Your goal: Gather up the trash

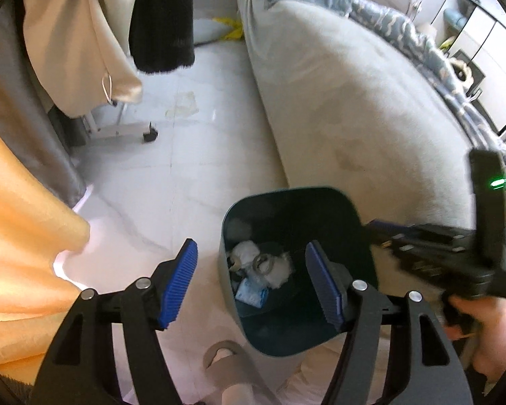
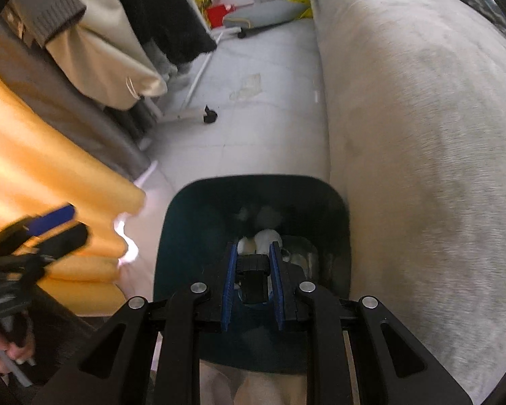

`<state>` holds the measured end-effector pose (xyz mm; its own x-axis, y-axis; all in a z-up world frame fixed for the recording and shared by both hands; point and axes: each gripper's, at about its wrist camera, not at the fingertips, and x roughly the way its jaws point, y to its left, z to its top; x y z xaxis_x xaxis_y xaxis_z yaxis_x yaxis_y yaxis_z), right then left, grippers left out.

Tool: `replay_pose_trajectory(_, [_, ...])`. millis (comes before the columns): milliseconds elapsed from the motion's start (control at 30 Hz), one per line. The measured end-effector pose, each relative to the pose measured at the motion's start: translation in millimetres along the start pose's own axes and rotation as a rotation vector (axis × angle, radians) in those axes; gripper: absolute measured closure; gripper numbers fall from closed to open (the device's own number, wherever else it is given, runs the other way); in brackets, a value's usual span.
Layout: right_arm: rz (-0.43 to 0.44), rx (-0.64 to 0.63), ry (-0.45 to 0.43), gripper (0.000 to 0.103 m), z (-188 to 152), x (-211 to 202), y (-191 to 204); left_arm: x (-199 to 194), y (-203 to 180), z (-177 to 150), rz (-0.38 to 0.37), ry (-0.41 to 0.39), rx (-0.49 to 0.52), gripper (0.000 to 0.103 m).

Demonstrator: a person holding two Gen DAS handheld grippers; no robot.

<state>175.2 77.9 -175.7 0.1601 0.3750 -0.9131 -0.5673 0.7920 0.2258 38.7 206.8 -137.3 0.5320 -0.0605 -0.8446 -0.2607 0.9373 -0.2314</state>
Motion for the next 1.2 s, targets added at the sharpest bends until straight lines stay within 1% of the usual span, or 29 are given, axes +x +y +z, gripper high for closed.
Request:
replay_pose_trajectory(167, [-0.008,0.004,0.027,0.083,-5.4,11.1,1.5,-18.1,-14.8,-0.4,-0.002,-0.063,0.045,0.037])
replay_pose_trajectory(200, [-0.008,0.008,0.029,0.081,-6.9,10.6,0.9,-23.5,-19.9,-2.0,-0.007,-0.076,0.053,0.037])
replay_pose_trajectory(233, [-0.004,0.015,0.027,0.077,-9.1,9.7,1.6,-26.9,-22.9,-3.2,-0.010,-0.085,0.059,0.037])
replay_pose_trajectory(267, [0.002,0.019,0.017,0.059,-11.4,7.3,3.3,-31.8,-26.9,-5.3,-0.014,-0.097,0.069,0.037])
replay_pose_trajectory(300, [0.002,0.012,0.003,0.036,-13.5,3.8,5.7,-37.3,-31.4,-8.0,-0.020,-0.112,0.078,0.037])
replay_pose_trajectory(333, [0.001,0.001,-0.006,0.033,-14.1,0.1,7.4,-44.1,-35.7,-11.0,-0.025,-0.128,0.089,0.037])
replay_pose_trajectory(433, [0.002,-0.026,-0.037,0.033,-17.7,-16.3,12.3,-62.3,-44.4,-17.6,-0.031,-0.174,0.120,0.034])
replay_pose_trajectory(467, [0.002,-0.029,-0.056,0.032,-17.9,-23.1,13.4,-67.0,-44.5,-18.2,-0.036,-0.184,0.122,0.032])
replay_pose_trajectory(567, [0.004,-0.039,-0.135,0.032,-20.4,-52.5,17.8,-84.8,-44.9,-18.8,-0.070,-0.208,0.114,0.026])
replay_pose_trajectory(600, [0.008,-0.033,-0.174,0.032,-23.1,-67.4,18.2,-92.4,-46.6,-19.4,-0.070,-0.227,0.124,0.022])
replay_pose_trajectory(633, [0.007,-0.024,-0.195,0.029,-23.8,-75.0,17.5,-98.4,-49.2,-20.1,-0.065,-0.241,0.133,0.019])
replay_pose_trajectory(700, [-0.019,-0.020,-0.252,0.024,-30.9,-98.6,18.2,-110.1,-55.9,-20.4,-0.059,-0.268,0.157,0.015])
replay_pose_trajectory(733, [-0.027,-0.025,-0.269,0.023,-32.5,-105.5,19.2,-114.4,-59.0,-20.6,-0.054,-0.281,0.166,0.011])
replay_pose_trajectory(833, [-0.058,-0.055,-0.322,0.021,-36.8,-131.4,22.4,-129.6,-70.3,-20.1,-0.053,-0.320,0.185,0.007])
replay_pose_trajectory(867, [-0.066,-0.065,-0.338,0.020,-38.0,-139.2,22.6,-136.3,-77.2,-19.4,-0.047,-0.344,0.195,0.005])
replay_pose_trajectory(967, [-0.095,-0.093,-0.393,0.014,-45.3,-168.8,18.9,-144.4,-90.8,-16.2,-0.020,-0.370,0.221,0.003])
replay_pose_trajectory(1100, [-0.162,-0.112,-0.440,0.013,-60.3,-200.6,7.6,-151.1,-103.0,-12.4,-0.007,-0.388,0.257,0.003])
replay_pose_trajectory(1167, [-0.179,-0.082,-0.461,0.012,-67.6,-212.6,-3.1,-154.8,-107.8,-10.6,0.007,-0.406,0.269,0.003])
replay_pose_trajectory(1200, [-0.181,-0.063,-0.471,0.011,-71.9,-218.9,-8.9,-156.1,-110.8,-9.0,0.034,-0.418,0.274,0.003])
